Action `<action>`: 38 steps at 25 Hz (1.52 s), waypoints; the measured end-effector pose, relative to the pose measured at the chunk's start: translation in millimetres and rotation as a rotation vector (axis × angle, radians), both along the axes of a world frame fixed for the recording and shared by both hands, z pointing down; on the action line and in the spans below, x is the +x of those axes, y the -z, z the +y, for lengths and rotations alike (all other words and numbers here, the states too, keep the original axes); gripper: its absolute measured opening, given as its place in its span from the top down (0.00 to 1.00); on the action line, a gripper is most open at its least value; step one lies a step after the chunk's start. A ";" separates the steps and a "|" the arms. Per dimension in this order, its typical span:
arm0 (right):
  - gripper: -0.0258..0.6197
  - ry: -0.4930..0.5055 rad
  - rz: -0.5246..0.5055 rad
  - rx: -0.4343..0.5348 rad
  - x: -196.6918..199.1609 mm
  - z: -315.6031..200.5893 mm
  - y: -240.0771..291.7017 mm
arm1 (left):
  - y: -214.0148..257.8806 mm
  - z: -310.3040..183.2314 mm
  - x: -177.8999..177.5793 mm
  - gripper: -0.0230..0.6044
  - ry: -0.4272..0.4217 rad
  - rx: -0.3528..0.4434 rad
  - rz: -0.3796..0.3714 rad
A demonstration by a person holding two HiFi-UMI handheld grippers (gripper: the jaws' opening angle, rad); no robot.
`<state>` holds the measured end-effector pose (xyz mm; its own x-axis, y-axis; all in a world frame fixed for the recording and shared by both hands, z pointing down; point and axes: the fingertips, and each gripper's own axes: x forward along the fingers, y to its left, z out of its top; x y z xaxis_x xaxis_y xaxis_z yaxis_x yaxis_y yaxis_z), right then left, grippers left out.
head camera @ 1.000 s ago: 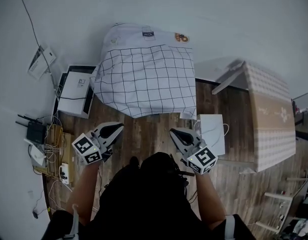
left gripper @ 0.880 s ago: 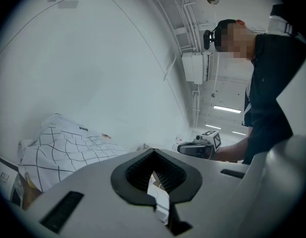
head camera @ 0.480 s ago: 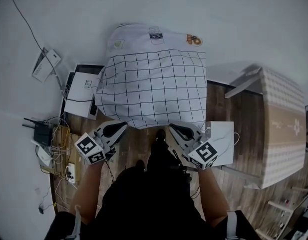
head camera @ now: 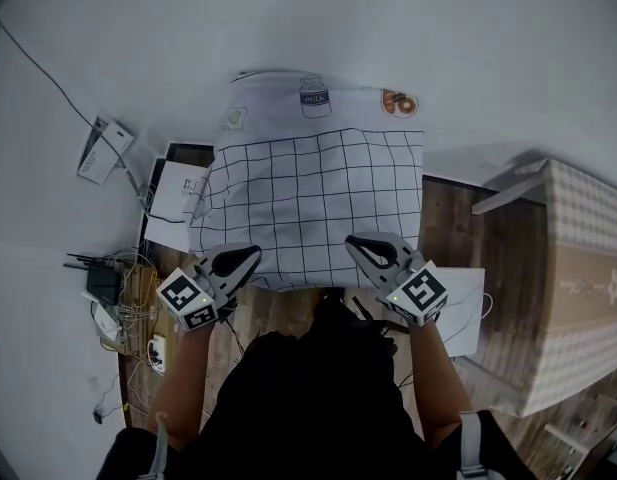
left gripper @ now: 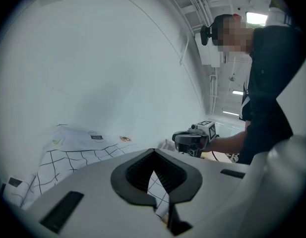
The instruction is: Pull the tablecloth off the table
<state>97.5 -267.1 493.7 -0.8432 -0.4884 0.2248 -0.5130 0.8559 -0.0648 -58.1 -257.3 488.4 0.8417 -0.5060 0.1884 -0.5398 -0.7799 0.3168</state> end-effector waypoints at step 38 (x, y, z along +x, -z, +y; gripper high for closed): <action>0.47 -0.007 0.372 -0.225 -24.5 -178.9 -182.6 | -190.4 -195.2 38.8 0.40 -0.384 -0.020 -0.593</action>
